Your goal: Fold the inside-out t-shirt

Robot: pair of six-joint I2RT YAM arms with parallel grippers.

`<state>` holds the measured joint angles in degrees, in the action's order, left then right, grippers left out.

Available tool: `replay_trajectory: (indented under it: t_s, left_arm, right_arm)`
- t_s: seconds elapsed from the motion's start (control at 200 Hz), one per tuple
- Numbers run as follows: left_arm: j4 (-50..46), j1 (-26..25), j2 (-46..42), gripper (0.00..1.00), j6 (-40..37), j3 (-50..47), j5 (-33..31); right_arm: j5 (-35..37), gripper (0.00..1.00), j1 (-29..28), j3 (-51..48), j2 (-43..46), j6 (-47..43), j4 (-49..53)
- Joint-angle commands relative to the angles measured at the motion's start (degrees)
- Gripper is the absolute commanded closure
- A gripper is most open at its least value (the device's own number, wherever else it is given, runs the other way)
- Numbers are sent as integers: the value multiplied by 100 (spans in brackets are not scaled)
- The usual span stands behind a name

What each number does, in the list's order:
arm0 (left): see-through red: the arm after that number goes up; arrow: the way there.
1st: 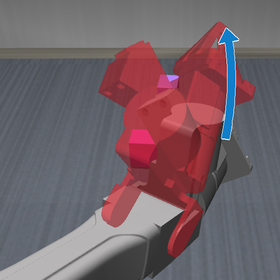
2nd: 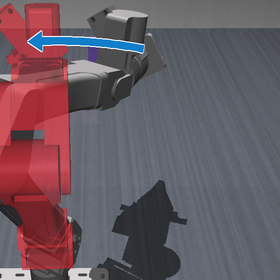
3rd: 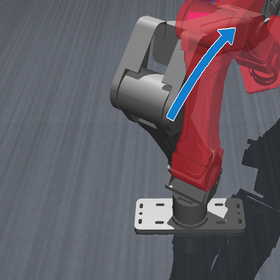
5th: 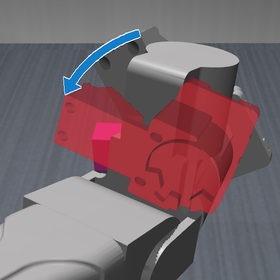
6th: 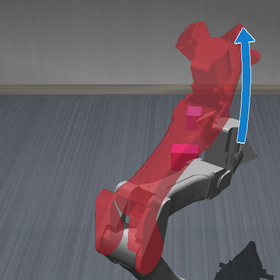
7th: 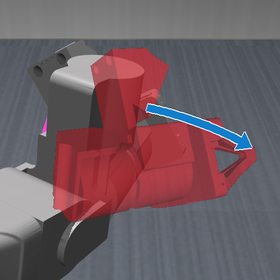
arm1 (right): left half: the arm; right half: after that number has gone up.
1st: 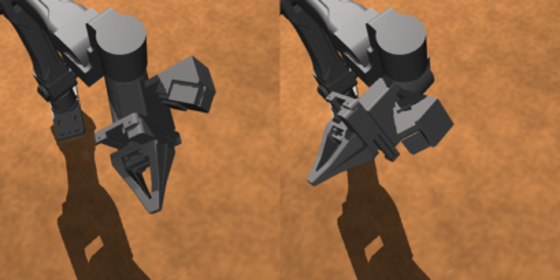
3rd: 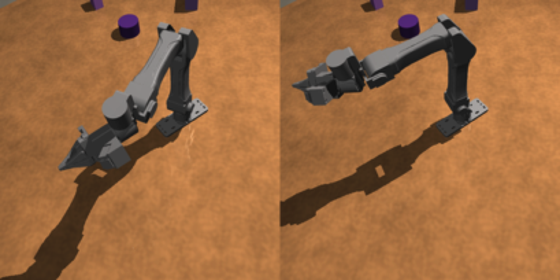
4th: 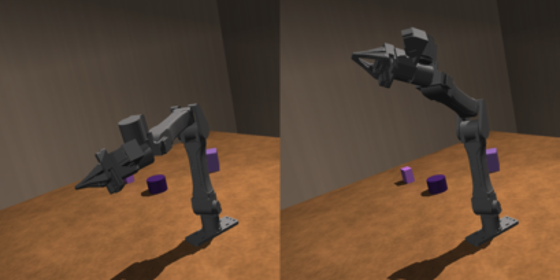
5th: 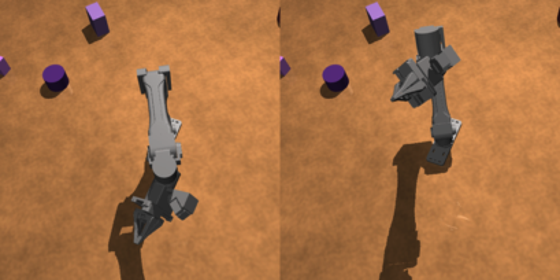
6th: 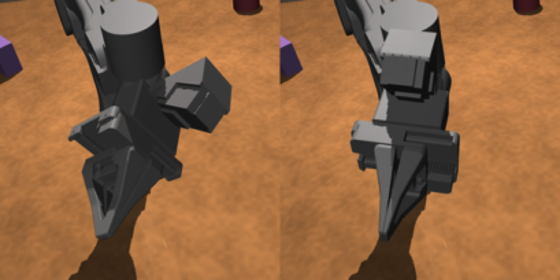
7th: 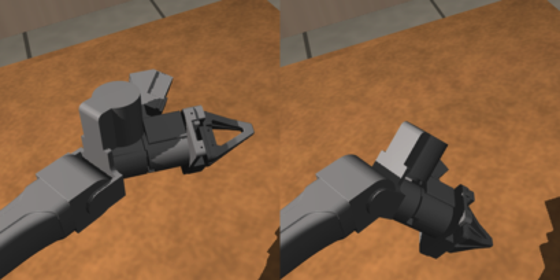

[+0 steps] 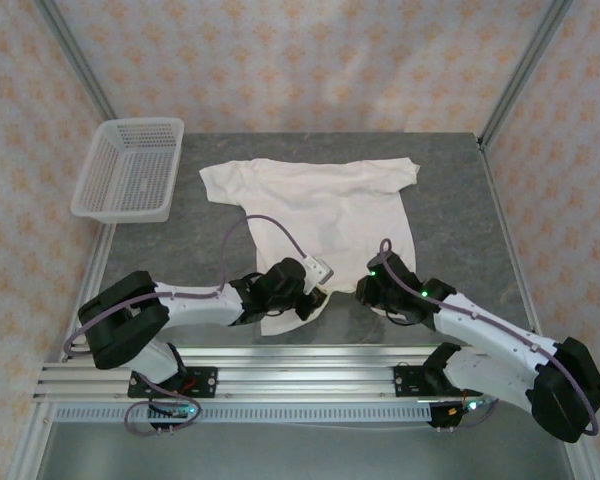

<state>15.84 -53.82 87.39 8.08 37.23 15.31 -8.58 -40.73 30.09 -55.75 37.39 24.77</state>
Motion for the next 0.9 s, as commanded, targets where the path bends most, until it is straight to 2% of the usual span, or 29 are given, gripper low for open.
replay_trajectory:
  t_s: [0.0,0.12,0.27,0.45,0.595,0.711,0.821,0.896]
  left_arm:
    - [17,93,-147,100,68,12,103]
    - [31,178,-173,100,114,11,195]
    - [249,314,-129,100,279,-47,407]
    - [487,507,-30,100,487,-82,793]
    - [810,712,27,100,699,-164,1158]
    - [757,725,12,100,688,-162,1200]
    - [670,734,-25,100,658,-172,1222]
    - [659,741,-62,100,644,-192,1212]
  right_arm:
    - [-343,67,-189,-131,197,-98,-558]
    - [-233,63,-857,-351,321,477,-1348]
    - [291,63,-1789,-726,305,990,-2118]
    - [420,63,-2486,-1102,-170,1197,-3143]
    - [411,67,-2642,-1035,-1151,542,-3636]
    - [857,68,-2627,-888,-1808,56,-3882]
    - [1333,66,-2623,-934,-1908,-109,-4212]
    - [1332,65,-2571,-1106,-1759,-193,-4534]
